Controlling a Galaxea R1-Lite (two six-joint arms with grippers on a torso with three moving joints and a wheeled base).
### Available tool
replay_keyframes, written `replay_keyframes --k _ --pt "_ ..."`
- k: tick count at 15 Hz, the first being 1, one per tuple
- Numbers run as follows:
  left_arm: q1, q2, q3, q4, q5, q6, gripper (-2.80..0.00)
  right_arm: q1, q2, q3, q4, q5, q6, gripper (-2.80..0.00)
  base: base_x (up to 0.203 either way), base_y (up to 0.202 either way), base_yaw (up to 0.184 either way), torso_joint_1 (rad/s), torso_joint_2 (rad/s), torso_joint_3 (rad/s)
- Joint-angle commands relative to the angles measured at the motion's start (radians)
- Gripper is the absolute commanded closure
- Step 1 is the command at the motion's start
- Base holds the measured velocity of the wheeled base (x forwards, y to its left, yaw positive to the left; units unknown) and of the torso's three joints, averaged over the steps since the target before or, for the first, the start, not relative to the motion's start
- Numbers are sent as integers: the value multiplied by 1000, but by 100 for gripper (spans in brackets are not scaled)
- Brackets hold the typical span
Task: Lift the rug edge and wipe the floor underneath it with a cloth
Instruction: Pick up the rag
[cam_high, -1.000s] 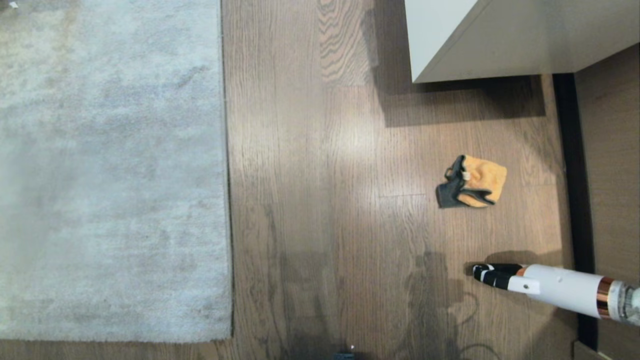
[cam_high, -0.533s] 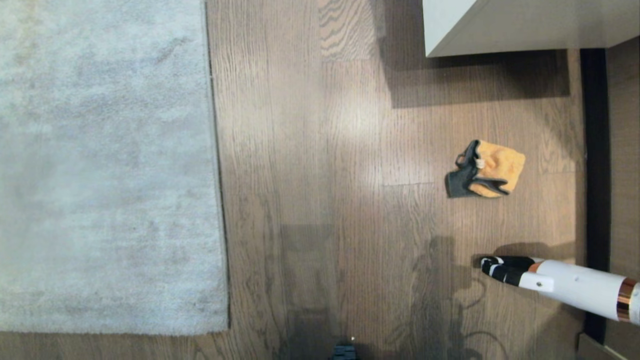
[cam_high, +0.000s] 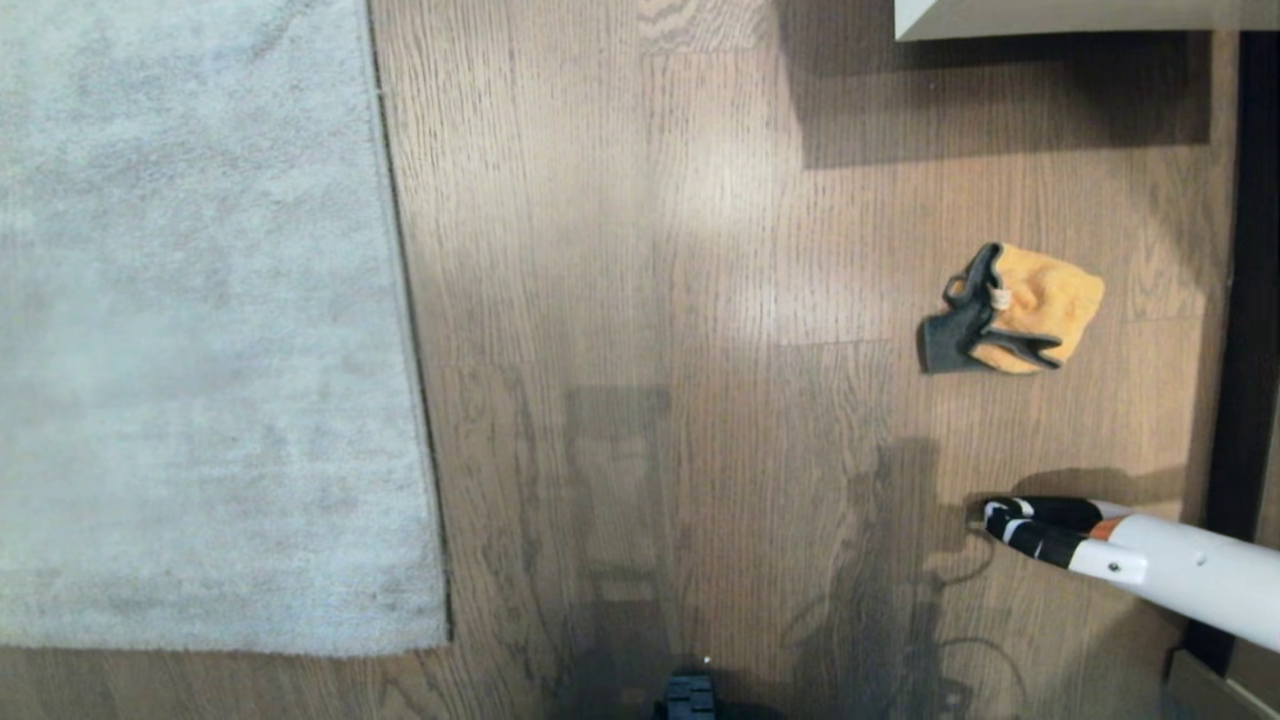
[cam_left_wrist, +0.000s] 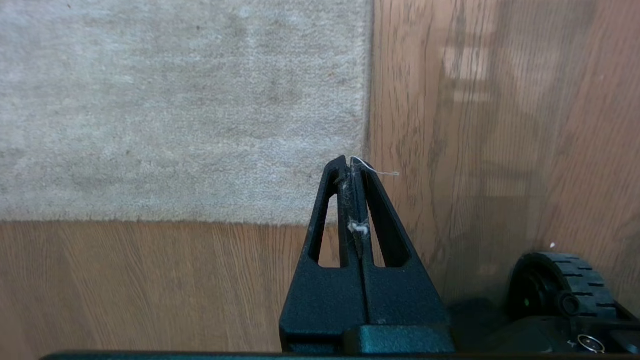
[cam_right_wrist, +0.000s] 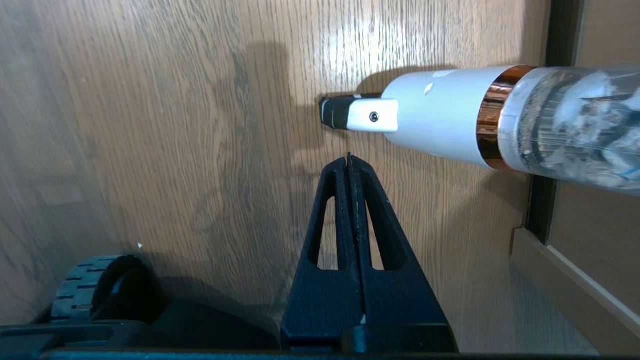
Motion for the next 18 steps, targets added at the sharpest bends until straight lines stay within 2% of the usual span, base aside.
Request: replay_keyframes --k 1,6,18 --pt "0 0 2 0 1 -1 0 -1 1 0 0 -1 1 0 0 0 0 0 8 -194" --pt "0 0 2 0 1 -1 0 -1 1 0 0 -1 0 0 0 0 0 1 4 -175" --pt "0 0 2 0 1 -4 0 -1 1 0 0 0 0 0 0 0 0 1 0 -6"
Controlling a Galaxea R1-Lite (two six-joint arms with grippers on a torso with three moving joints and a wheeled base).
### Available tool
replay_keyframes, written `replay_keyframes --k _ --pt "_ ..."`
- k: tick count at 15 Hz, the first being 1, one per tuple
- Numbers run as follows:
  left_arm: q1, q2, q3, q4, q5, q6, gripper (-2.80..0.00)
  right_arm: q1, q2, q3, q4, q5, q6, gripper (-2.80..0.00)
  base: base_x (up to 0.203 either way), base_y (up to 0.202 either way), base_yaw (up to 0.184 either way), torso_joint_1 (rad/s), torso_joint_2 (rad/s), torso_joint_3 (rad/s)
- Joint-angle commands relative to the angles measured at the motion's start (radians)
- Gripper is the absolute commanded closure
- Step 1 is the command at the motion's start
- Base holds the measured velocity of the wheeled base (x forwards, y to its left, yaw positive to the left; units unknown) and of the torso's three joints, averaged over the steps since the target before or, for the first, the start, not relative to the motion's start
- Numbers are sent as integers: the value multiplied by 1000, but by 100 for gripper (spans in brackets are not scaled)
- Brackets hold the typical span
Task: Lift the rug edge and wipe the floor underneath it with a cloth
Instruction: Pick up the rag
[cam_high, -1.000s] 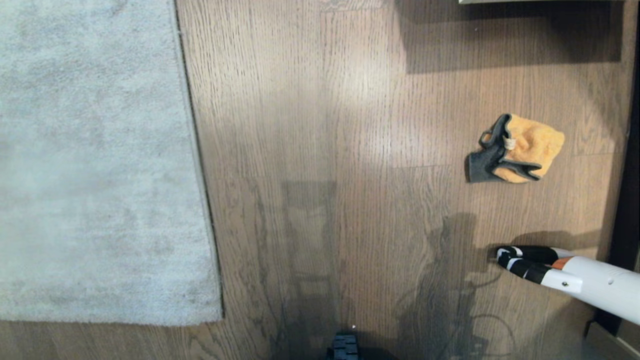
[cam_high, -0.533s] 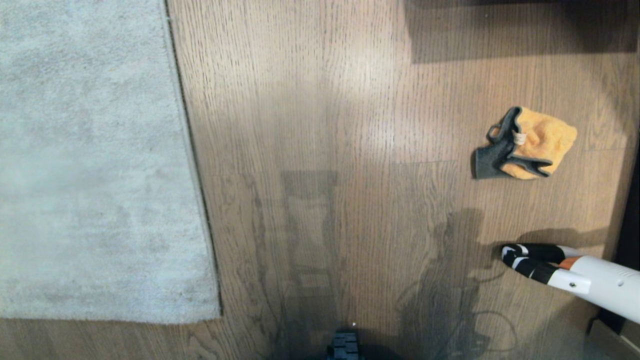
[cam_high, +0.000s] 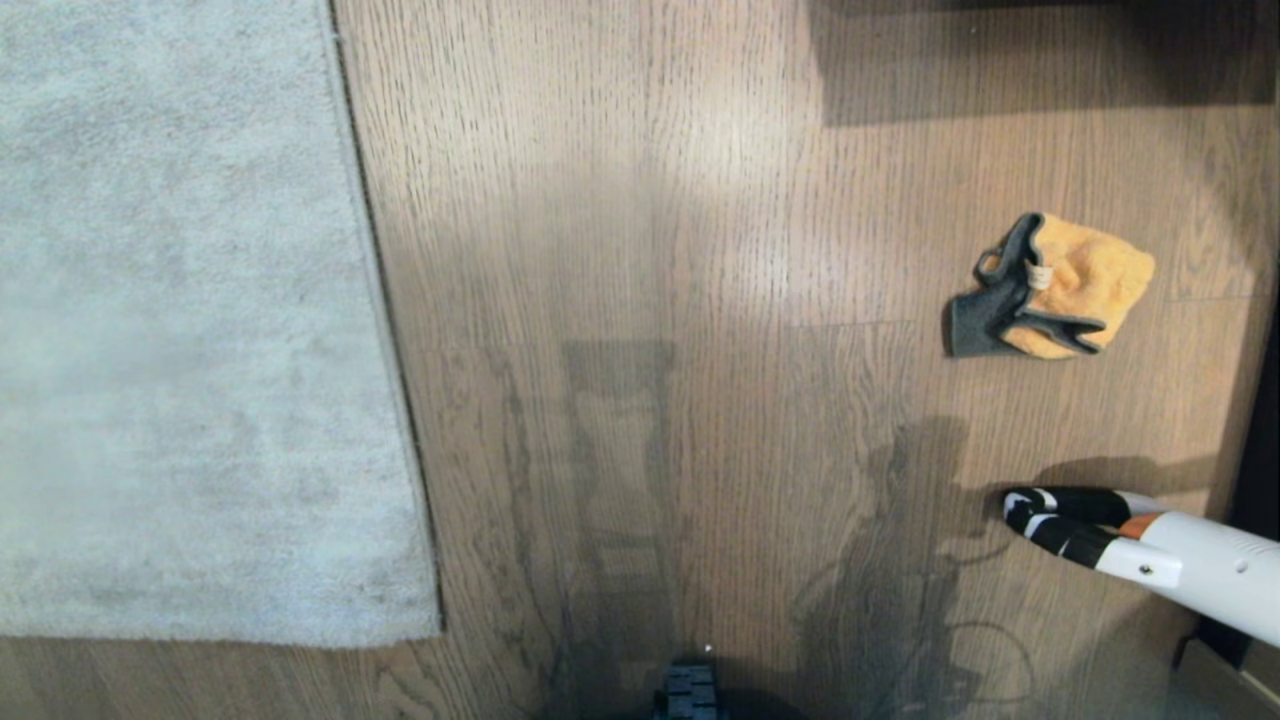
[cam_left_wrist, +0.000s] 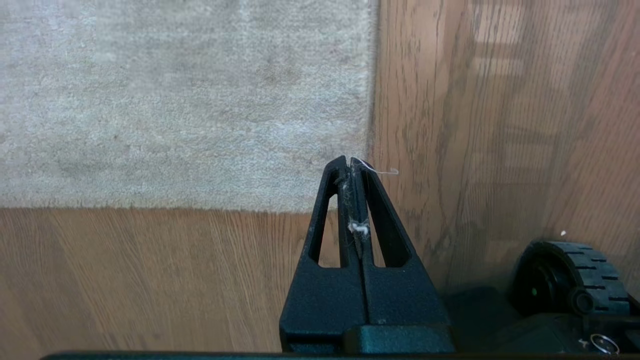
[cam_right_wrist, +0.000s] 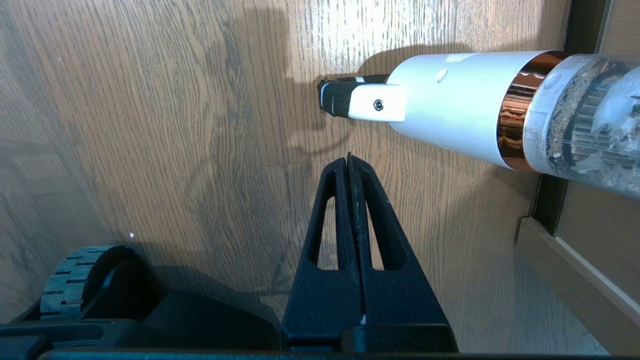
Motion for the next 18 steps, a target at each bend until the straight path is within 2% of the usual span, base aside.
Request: replay_keyframes --k 1,15,18 --pt "-1 0 2 -3 0 -5 0 0 0 0 0 0 1 0 0 0 0 0 0 0" --pt "0 0 2 -4 1 -5 0 0 0 -2 3 8 -39 0 0 0 0 0 0 0" --pt "0 0 4 -4 0 -5 0 0 1 -4 5 39 -110 0 0 0 0 0 0 0"
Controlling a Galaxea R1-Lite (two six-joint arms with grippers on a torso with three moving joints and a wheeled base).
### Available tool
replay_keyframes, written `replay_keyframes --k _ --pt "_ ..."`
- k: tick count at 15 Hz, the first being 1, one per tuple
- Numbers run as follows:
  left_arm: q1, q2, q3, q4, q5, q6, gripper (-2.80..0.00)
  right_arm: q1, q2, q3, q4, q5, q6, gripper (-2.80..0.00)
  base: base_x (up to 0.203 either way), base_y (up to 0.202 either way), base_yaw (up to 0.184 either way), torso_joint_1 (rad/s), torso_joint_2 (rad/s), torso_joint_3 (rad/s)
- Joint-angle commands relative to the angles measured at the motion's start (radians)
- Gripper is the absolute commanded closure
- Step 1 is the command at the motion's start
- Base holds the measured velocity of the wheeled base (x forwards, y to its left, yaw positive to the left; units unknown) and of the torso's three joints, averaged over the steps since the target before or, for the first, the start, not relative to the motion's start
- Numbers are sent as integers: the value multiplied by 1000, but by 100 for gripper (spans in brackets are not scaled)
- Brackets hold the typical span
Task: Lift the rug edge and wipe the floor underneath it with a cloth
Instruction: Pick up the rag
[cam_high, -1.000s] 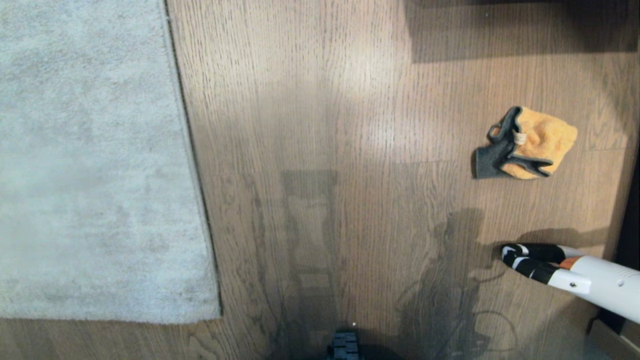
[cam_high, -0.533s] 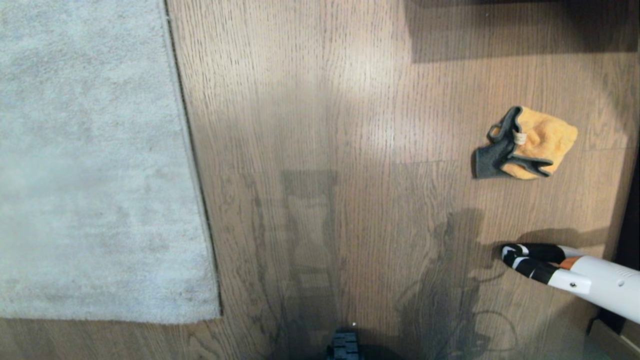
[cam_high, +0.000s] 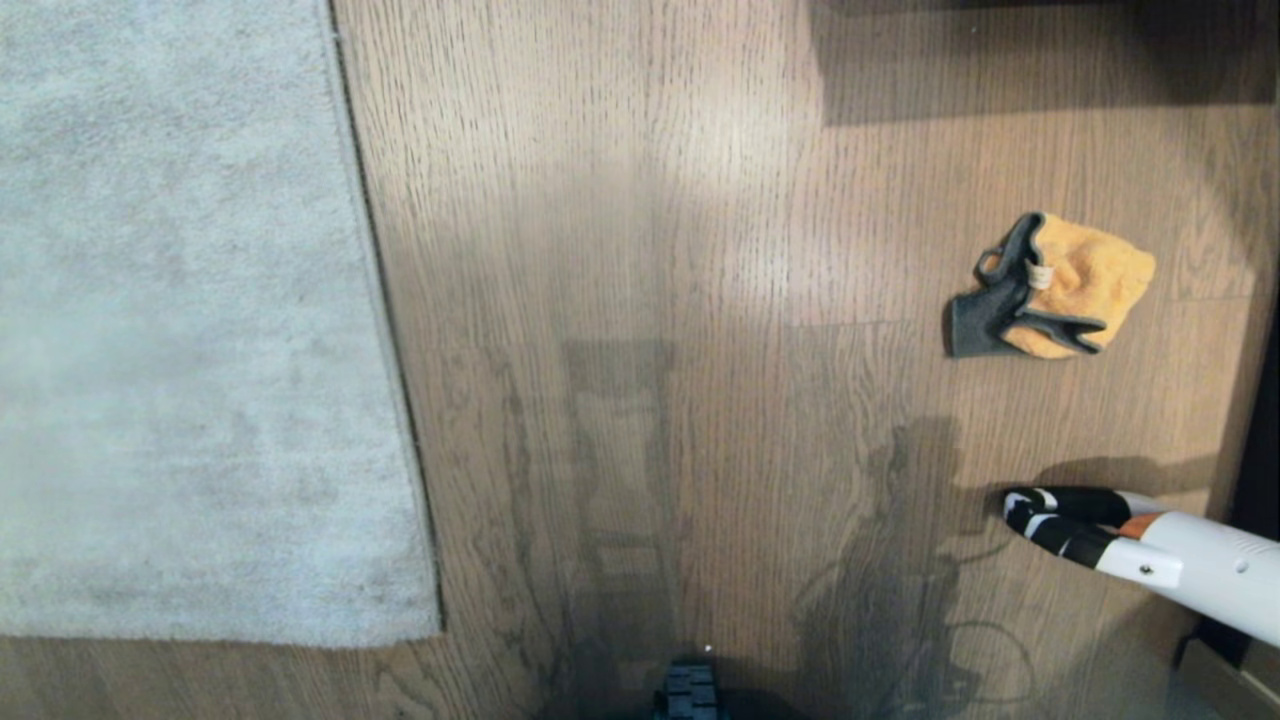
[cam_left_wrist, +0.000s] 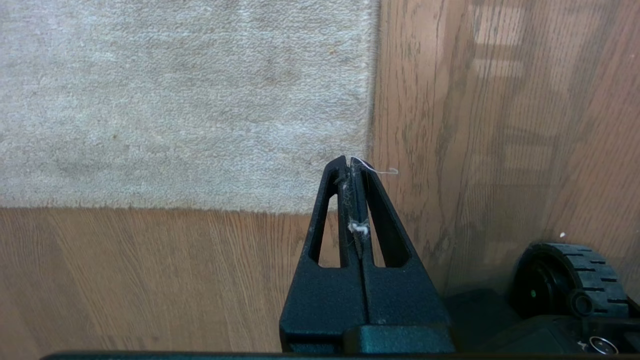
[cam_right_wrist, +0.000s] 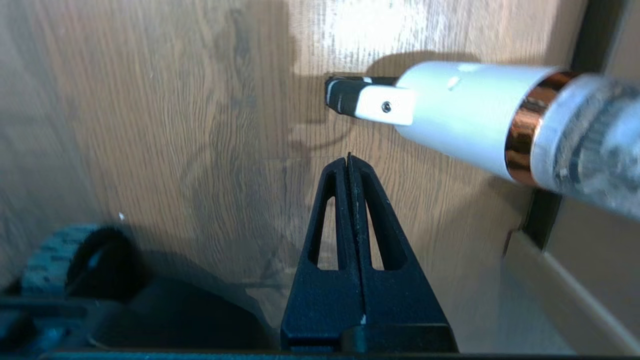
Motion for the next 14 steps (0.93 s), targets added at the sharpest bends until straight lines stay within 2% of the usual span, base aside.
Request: replay_keyframes --k 1,5,8,11,14 --pt "0 0 -1 0 1 -1 0 0 3 -2 0 15 -47 0 0 0 0 0 0 0" --pt "1 0 -1 0 1 -1 0 0 44 -23 -2 38 -112 0 0 0 0 0 0 0" --pt "0 0 0 0 1 -1 0 2 132 -134 19 129 -112 0 0 0 0 0 0 0" --pt "1 0 -1 0 1 -1 0 10 287 -256 17 189 -113 0 0 0 0 0 0 0" --pt "1 0 -1 0 1 -1 0 15 452 -355 -1 294 -115 0 0 0 0 0 0 0"
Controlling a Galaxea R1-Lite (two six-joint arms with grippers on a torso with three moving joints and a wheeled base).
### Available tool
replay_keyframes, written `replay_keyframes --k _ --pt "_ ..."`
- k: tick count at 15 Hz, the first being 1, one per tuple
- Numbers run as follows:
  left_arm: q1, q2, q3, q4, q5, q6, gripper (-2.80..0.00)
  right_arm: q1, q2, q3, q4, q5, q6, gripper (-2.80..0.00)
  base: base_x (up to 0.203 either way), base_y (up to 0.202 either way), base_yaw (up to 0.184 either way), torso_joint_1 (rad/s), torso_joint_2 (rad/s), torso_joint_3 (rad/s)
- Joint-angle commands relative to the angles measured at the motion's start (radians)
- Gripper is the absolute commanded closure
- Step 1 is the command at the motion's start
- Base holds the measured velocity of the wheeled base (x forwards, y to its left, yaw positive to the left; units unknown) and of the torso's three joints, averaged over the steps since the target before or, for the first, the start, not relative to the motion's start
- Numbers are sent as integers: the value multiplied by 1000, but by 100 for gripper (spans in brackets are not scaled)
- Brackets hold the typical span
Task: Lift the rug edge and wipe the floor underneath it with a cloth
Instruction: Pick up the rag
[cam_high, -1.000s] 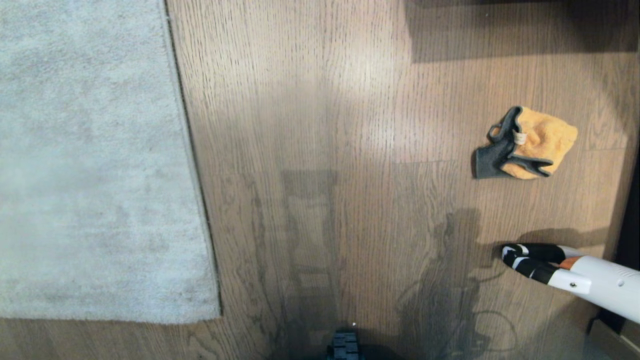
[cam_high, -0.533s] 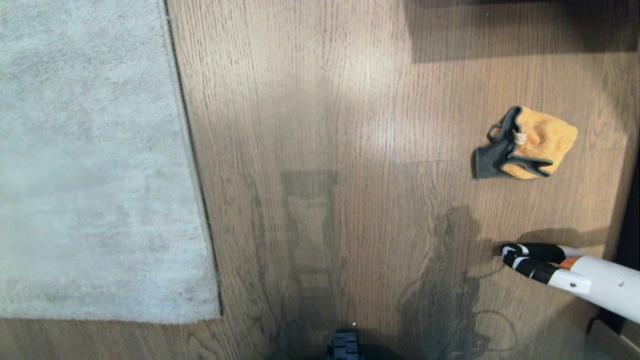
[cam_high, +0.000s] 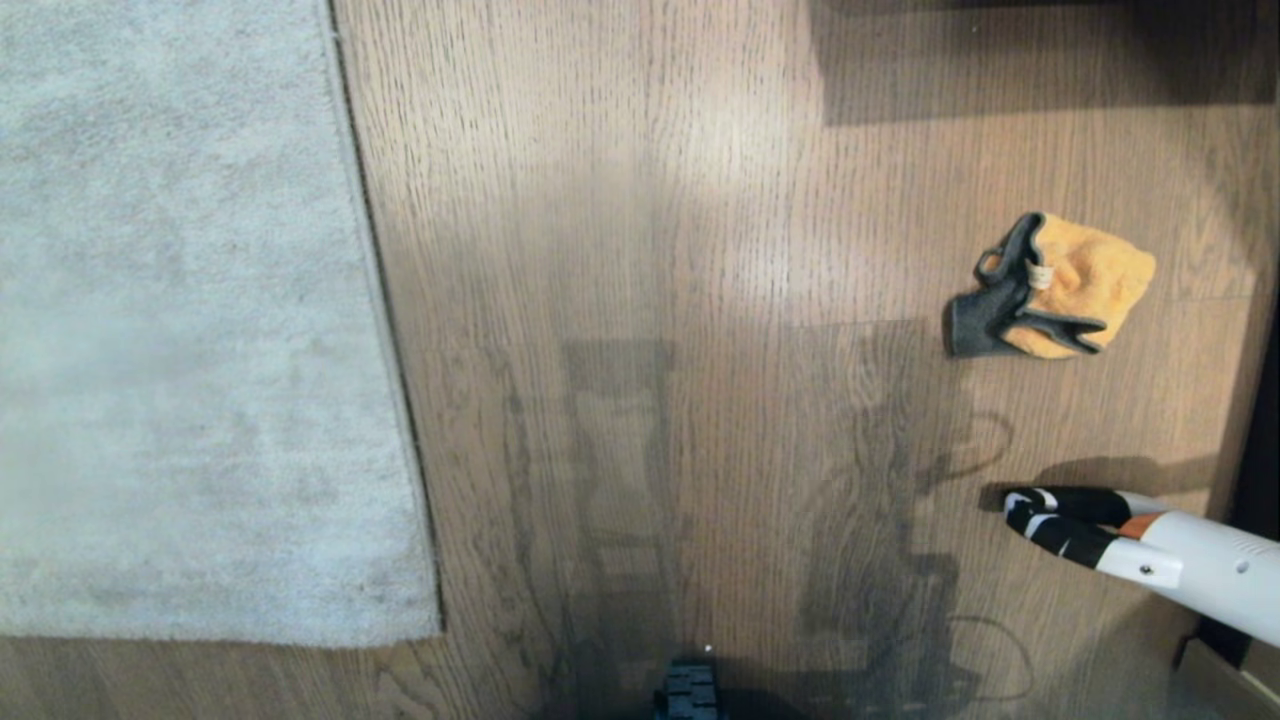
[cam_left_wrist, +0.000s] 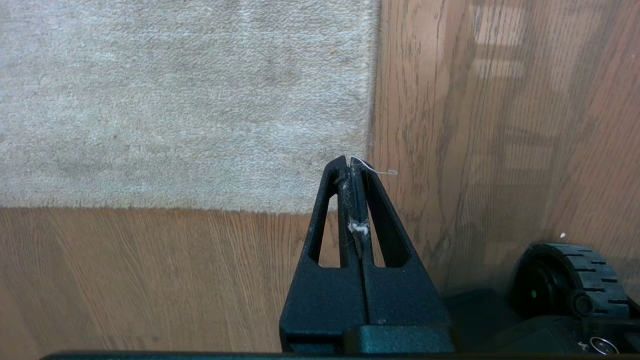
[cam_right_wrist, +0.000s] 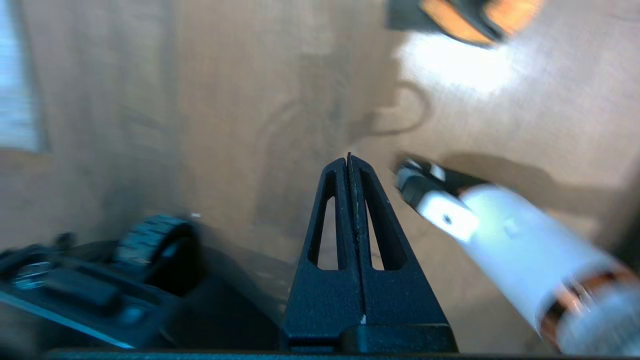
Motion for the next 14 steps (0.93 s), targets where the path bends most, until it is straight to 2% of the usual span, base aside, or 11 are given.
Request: replay_keyframes --k 1,2,7,10,14 --pt "-1 0 1 1 0 0 0 9 171 -54 -26 71 -2 0 0 0 0 0 0 0" --pt "-1 0 0 0 0 0 0 42 207 -64 -46 96 -2 -280 0 0 0 0 0 0" --pt "0 0 -1 0 0 0 0 178 276 -61 -41 114 6 -280 0 0 0 0 0 0" --pt "0 0 -1 0 0 0 0 187 400 -66 -102 112 0 -280 0 0 0 0 0 0" --pt "0 0 0 0 0 0 0 184 598 -67 -293 104 -35 -280 0 0 0 0 0 0"
